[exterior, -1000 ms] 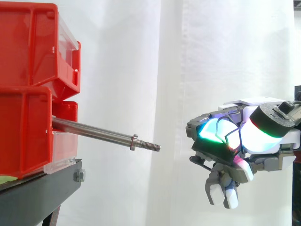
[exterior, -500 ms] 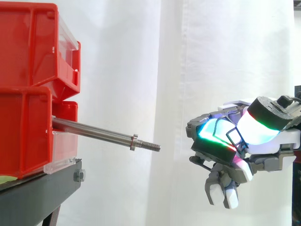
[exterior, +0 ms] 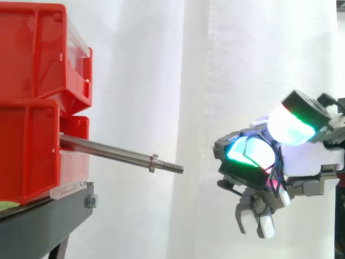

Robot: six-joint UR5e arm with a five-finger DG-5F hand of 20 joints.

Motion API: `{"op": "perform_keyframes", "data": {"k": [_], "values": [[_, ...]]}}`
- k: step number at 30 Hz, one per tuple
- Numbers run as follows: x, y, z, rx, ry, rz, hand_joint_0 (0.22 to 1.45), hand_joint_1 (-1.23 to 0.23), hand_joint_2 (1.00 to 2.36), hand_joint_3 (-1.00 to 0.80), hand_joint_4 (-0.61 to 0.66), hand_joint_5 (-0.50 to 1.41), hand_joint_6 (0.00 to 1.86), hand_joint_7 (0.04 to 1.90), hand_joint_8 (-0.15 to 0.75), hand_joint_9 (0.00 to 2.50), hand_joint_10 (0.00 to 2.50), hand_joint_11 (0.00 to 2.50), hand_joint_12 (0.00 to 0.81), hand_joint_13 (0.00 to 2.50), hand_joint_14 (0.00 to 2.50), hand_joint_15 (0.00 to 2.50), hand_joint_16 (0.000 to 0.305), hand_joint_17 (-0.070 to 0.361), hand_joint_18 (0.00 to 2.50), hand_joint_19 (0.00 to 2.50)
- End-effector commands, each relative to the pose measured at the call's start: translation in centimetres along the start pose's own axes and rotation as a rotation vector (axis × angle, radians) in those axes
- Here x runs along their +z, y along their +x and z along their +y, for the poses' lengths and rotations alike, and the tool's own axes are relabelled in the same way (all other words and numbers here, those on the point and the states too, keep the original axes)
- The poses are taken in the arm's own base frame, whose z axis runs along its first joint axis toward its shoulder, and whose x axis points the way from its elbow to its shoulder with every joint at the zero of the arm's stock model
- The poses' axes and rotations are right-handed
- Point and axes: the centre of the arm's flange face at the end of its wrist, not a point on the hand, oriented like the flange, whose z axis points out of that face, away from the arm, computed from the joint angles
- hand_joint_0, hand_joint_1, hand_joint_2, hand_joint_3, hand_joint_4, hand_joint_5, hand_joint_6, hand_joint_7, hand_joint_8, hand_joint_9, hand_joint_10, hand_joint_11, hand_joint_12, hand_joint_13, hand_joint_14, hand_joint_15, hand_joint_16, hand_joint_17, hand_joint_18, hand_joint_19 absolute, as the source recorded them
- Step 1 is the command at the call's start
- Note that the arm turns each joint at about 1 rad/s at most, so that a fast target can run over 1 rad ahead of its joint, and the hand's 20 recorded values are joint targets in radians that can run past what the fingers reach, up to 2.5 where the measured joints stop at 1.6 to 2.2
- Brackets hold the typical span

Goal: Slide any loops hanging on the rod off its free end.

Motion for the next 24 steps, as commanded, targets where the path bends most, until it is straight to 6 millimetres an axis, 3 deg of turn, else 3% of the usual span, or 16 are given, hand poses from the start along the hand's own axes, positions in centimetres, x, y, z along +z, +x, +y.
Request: {"op": "perform_keyframes", "data": {"k": [1, 6, 14, 24], "values": [[0.05, 0.10, 0.05, 0.001, -0.001, 0.001, 0.51, -0.64, 1.00, -0.50, 0.18, -0.13, 0.84, 1.08, 0.349, 1.12, 0.01, 0.58, 0.411, 0.84, 0.01, 0.35, 0.055, 0.123, 0.84, 0.50], [0.01, -0.01, 0.02, 0.004, 0.000, 0.000, 0.59, -0.61, 1.00, -0.49, 0.16, -0.12, 0.83, 1.11, 0.339, 1.13, 0.02, 0.58, 0.395, 0.83, 0.01, 0.36, 0.051, 0.114, 0.81, 0.52], [0.00, 0.11, 0.01, 0.006, 0.004, 0.003, 0.61, -0.77, 1.02, -0.22, 0.16, -0.13, 0.89, 1.23, 0.349, 1.11, 0.02, 0.59, 0.404, 0.83, 0.01, 0.35, 0.052, 0.116, 0.83, 0.50], [-0.03, 0.01, -0.02, 0.008, 0.004, 0.001, 0.63, -0.80, 1.01, -0.37, 0.16, -0.15, 0.90, 1.15, 0.333, 1.07, 0.02, 0.59, 0.396, 0.81, 0.01, 0.35, 0.051, 0.114, 0.81, 0.50]]}}
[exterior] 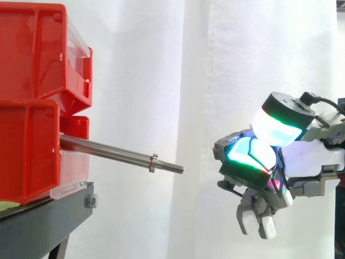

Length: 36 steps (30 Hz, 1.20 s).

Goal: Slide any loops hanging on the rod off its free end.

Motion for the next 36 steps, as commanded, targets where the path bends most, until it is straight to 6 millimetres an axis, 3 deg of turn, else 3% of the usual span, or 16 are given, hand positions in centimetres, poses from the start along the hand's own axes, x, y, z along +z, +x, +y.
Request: {"op": "perform_keyframes", "data": {"k": [1, 12, 15, 20, 26, 36], "values": [[-0.01, -0.02, 0.00, 0.003, 0.000, 0.000, 0.62, -0.78, 1.01, -0.40, 0.17, -0.14, 0.90, 1.14, 0.336, 1.08, 0.02, 0.60, 0.395, 0.81, 0.01, 0.35, 0.050, 0.113, 0.81, 0.50], [-0.02, -0.01, -0.01, 0.004, 0.002, 0.000, 0.61, -0.44, 1.00, -0.50, 0.15, -0.12, 0.87, 1.17, 0.333, 1.14, 0.02, 0.58, 0.389, 0.82, 0.01, 0.36, 0.050, 0.112, 0.80, 0.53], [0.00, 0.01, -0.12, 0.005, 0.003, 0.001, 0.61, -0.46, 1.01, -0.41, 0.15, -0.12, 0.87, 1.20, 0.339, 1.15, 0.02, 0.58, 0.392, 0.82, 0.01, 0.36, 0.050, 0.112, 0.80, 0.53], [-0.04, -0.01, -0.03, 0.005, 0.003, 0.001, 0.59, -0.64, 1.02, -0.21, 0.20, -0.12, 0.88, 1.25, 0.367, 1.16, 0.02, 0.58, 0.412, 0.84, 0.01, 0.35, 0.054, 0.121, 0.84, 0.50], [-0.18, 0.06, -0.19, 0.007, 0.015, 0.003, 0.61, -0.75, 1.02, -0.13, 0.17, -0.12, 0.90, 1.27, 0.371, 1.13, 0.02, 0.58, 0.422, 0.84, 0.01, 0.34, 0.056, 0.125, 0.85, 0.48], [-0.25, -0.12, -0.24, 0.007, 0.015, 0.003, 0.64, -0.80, 1.02, -0.07, 0.05, -0.13, 0.92, 1.30, 0.356, 1.10, 0.02, 0.59, 0.412, 0.83, 0.01, 0.34, 0.054, 0.121, 0.84, 0.47]]}}
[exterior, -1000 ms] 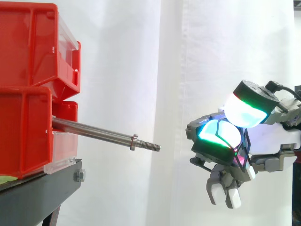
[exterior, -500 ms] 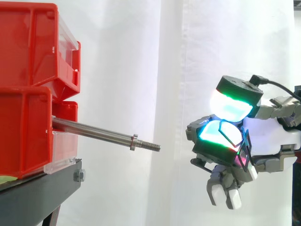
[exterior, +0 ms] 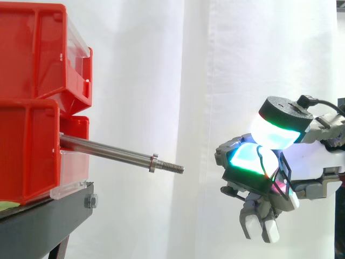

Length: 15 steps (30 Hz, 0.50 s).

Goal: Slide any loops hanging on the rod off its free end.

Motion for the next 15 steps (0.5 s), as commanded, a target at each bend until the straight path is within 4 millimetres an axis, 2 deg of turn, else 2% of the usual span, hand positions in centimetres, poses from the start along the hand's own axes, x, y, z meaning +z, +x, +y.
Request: {"op": "perform_keyframes", "data": {"k": [1, 8, 15], "values": [[-0.01, 0.03, -0.01, 0.000, 0.001, 0.000, 0.64, -0.80, 1.02, -0.07, 0.04, -0.13, 0.92, 1.28, 0.354, 1.10, 0.02, 0.60, 0.412, 0.83, 0.01, 0.34, 0.054, 0.121, 0.84, 0.48], [0.10, 0.09, 0.12, 0.010, -0.006, 0.000, 0.65, -0.78, 1.02, -0.09, 0.05, -0.13, 0.93, 1.23, 0.351, 1.11, 0.02, 0.60, 0.406, 0.83, 0.01, 0.34, 0.053, 0.120, 0.84, 0.48], [-0.03, 0.10, -0.01, 0.098, 0.009, -0.001, 0.63, -0.77, 1.02, -0.08, 0.06, -0.13, 0.93, 1.22, 0.361, 1.11, 0.01, 0.58, 0.414, 0.81, 0.01, 0.32, 0.055, 0.124, 0.83, 0.46]]}}
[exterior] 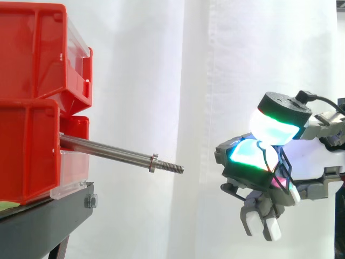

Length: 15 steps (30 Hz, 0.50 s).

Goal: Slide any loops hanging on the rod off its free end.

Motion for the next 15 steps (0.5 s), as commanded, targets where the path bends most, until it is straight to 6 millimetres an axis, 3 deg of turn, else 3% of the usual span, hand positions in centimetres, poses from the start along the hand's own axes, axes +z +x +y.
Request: {"op": "perform_keyframes", "data": {"k": [1, 7, 9, 13, 15], "values": [[-0.1, -0.1, -0.1, 0.093, 0.015, -0.014, 0.63, -0.76, 1.02, -0.07, 0.06, -0.13, 0.93, 1.21, 0.364, 1.09, 0.01, 0.54, 0.414, 0.79, 0.01, 0.30, 0.055, 0.125, 0.83, 0.45], [-0.1, 0.0, -0.2, 0.156, 0.027, -0.030, 0.62, -0.76, 1.01, -0.08, 0.05, -0.12, 0.92, 1.21, 0.380, 1.02, 0.01, 0.38, 0.411, 0.75, 0.01, 0.24, 0.056, 0.126, 0.82, 0.42], [-0.4, -0.2, 1.2, 0.119, 0.008, -0.032, 0.62, -0.76, 1.01, -0.08, 0.05, -0.12, 0.92, 1.21, 0.385, 1.08, 0.02, 0.45, 0.413, 0.77, 0.01, 0.25, 0.056, 0.126, 0.81, 0.42], [-1.3, -0.7, 4.1, 0.016, -0.021, -0.043, 0.63, -0.76, 1.02, -0.09, 0.06, -0.13, 0.92, 1.21, 0.365, 1.32, 0.02, 0.93, 0.425, 0.85, 0.01, 0.34, 0.056, 0.126, 0.82, 0.46], [-1.8, -0.8, 4.6, -0.025, -0.003, -0.046, 0.63, -0.76, 1.02, -0.10, 0.06, -0.13, 0.92, 1.21, 0.369, 1.35, 0.02, 1.02, 0.424, 0.87, 0.01, 0.36, 0.056, 0.126, 0.83, 0.46]]}}
